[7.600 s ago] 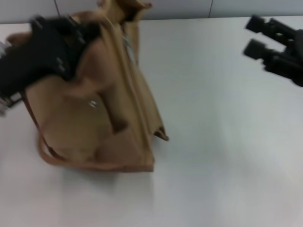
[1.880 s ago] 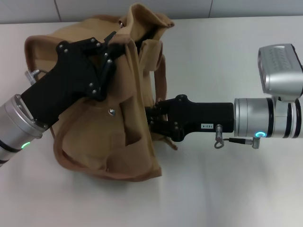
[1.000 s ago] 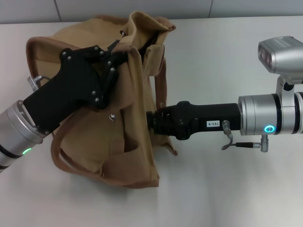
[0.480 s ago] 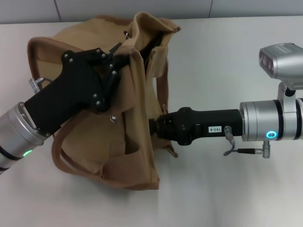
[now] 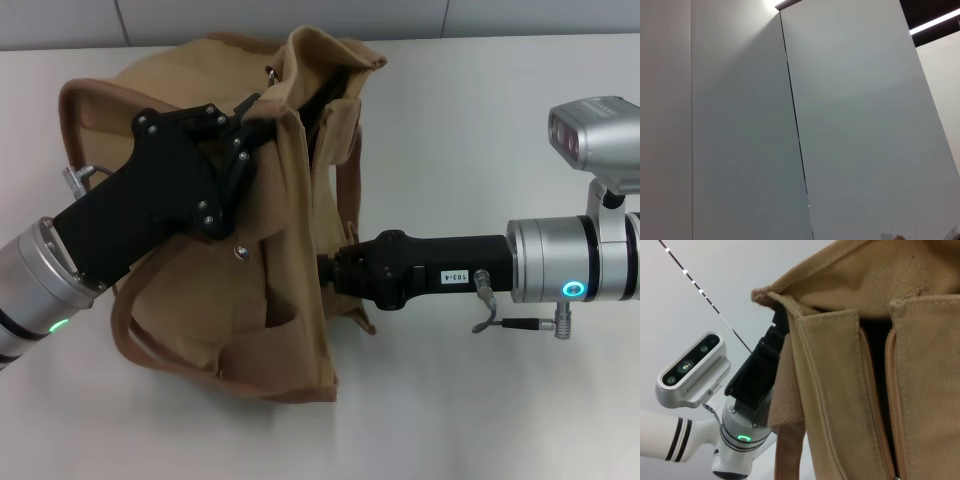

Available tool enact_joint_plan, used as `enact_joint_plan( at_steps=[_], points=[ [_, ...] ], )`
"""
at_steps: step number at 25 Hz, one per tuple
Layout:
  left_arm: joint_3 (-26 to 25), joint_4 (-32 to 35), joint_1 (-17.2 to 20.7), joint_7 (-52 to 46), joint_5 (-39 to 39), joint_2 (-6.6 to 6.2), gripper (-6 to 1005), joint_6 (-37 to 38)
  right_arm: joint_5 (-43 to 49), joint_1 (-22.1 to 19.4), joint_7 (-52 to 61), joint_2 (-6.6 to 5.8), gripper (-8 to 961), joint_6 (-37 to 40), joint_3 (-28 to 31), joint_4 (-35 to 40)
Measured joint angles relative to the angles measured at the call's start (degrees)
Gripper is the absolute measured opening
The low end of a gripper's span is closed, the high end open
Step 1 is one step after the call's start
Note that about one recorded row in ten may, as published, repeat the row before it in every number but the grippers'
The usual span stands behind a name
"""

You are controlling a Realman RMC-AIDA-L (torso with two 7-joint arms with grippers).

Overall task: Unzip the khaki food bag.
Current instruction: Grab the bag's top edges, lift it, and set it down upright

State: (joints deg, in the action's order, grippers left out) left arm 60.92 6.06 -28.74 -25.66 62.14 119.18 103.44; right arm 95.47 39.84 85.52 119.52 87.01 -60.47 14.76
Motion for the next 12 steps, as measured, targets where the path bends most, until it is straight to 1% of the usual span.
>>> enact_joint_plan(
  at_steps=[7, 12],
  points=[
    [-0.8, 0.2, 0.9, 0.0, -0.4, 0.0, 148, 0.9, 0.1, -0.9, -0.2, 0.01, 24, -0.3, 0.0, 0.0],
    [-3.3, 0.5, 1.7, 0.0, -0.5, 0.0, 150, 2.0, 0.6, -2.5, -0.4, -0.11, 10, -0.2, 0.0, 0.4]
  ],
)
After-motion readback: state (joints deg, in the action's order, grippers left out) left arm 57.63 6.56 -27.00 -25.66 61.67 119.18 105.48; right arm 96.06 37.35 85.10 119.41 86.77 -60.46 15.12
